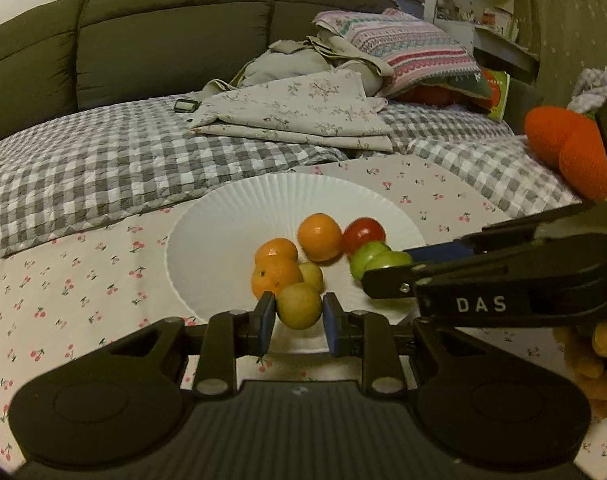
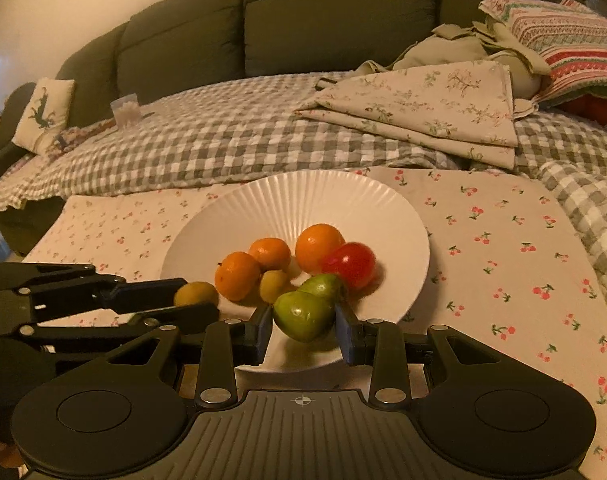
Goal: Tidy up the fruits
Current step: 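Carry the yellow and green fruits into the white bowl and open both tools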
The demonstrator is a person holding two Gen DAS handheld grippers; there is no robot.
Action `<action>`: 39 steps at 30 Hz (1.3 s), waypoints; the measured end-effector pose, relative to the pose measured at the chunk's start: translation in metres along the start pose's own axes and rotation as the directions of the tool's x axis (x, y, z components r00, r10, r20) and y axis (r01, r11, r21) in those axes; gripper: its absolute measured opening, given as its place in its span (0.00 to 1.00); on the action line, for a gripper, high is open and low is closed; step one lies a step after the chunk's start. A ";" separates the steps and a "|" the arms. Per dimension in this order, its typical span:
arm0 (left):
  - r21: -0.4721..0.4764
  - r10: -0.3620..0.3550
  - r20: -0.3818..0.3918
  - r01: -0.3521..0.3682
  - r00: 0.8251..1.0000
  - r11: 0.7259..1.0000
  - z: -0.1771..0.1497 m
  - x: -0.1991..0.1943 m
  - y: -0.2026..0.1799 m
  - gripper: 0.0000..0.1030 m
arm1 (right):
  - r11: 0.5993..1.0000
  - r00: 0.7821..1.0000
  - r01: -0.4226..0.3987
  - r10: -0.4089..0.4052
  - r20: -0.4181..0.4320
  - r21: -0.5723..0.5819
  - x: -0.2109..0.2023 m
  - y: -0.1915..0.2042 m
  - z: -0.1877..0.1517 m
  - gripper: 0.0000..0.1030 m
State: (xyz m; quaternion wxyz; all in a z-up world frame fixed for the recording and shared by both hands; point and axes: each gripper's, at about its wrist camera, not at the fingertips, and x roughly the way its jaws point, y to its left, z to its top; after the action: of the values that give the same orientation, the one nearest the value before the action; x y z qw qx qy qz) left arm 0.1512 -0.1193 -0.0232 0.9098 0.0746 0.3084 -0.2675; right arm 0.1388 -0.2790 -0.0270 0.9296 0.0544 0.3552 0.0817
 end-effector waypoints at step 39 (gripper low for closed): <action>-0.087 0.033 0.013 -0.032 0.999 0.996 0.002 -0.023 0.023 0.46 | 0.964 0.997 -0.010 -0.011 0.078 0.265 -0.042 -0.028 0.012 0.53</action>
State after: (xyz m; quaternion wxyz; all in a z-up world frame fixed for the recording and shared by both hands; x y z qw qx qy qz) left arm 0.1490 -0.0904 -0.0082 0.9187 0.0380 0.3118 -0.2396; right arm 0.1195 -0.3149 0.0050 0.9273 0.1812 0.3260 0.0309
